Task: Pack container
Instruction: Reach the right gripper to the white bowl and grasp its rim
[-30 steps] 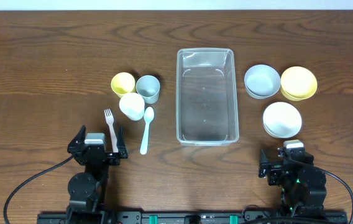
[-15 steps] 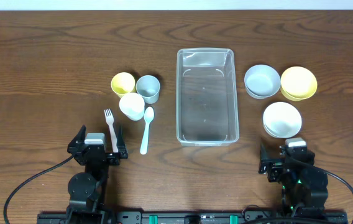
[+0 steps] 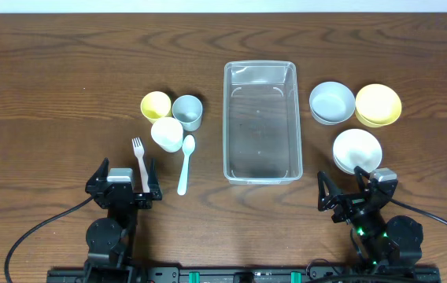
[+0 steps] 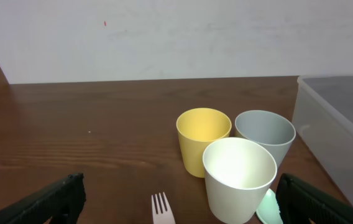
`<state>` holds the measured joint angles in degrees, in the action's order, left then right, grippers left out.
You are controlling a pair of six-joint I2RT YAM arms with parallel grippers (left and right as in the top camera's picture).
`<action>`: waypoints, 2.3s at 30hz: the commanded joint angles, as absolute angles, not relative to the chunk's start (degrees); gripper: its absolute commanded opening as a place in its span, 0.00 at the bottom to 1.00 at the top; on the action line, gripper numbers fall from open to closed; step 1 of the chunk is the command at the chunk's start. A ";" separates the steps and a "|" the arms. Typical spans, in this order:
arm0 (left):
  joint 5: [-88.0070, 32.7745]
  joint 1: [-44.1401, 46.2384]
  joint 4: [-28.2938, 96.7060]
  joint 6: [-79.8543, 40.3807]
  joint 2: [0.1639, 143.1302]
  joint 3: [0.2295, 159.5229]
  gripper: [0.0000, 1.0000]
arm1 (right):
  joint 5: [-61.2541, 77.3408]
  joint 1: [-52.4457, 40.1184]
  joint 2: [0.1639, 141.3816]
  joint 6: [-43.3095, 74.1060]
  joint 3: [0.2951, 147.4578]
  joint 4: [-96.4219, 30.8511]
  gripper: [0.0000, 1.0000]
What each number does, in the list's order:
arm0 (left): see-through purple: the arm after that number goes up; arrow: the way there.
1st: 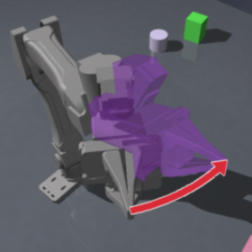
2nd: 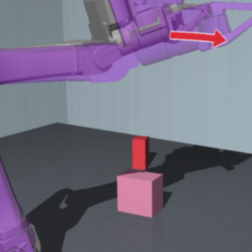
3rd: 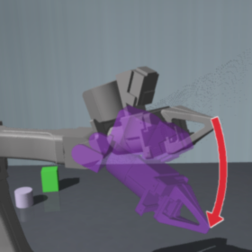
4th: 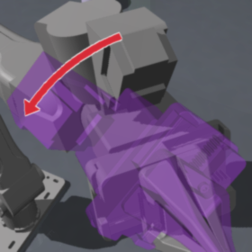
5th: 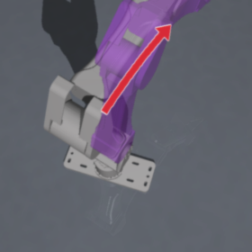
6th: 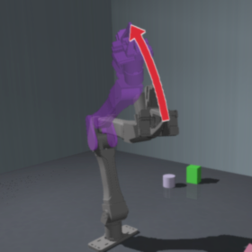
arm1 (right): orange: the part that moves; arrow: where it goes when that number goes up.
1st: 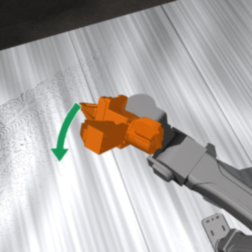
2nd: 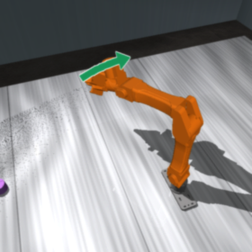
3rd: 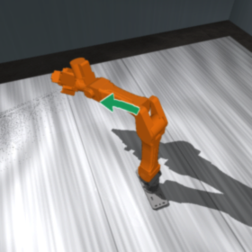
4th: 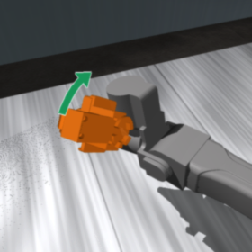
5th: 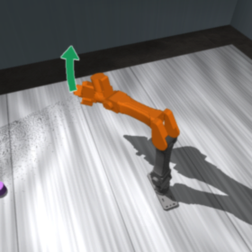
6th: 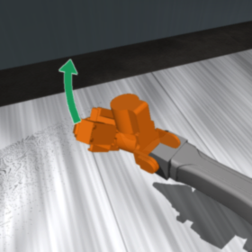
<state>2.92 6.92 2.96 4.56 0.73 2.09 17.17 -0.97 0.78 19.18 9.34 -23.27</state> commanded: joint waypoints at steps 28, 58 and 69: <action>2.50 7.09 4.01 5.13 0.34 0.25 0.98 | 1.02 9.28 86.50 8.82 86.08 -64.29 0.99; 2.50 7.09 4.01 5.13 0.34 0.25 0.98 | -2.37 13.76 104.79 26.15 65.17 -53.30 0.54; 2.50 7.09 3.99 5.13 0.34 0.25 0.98 | -1.91 13.34 97.62 26.11 68.60 -57.12 0.01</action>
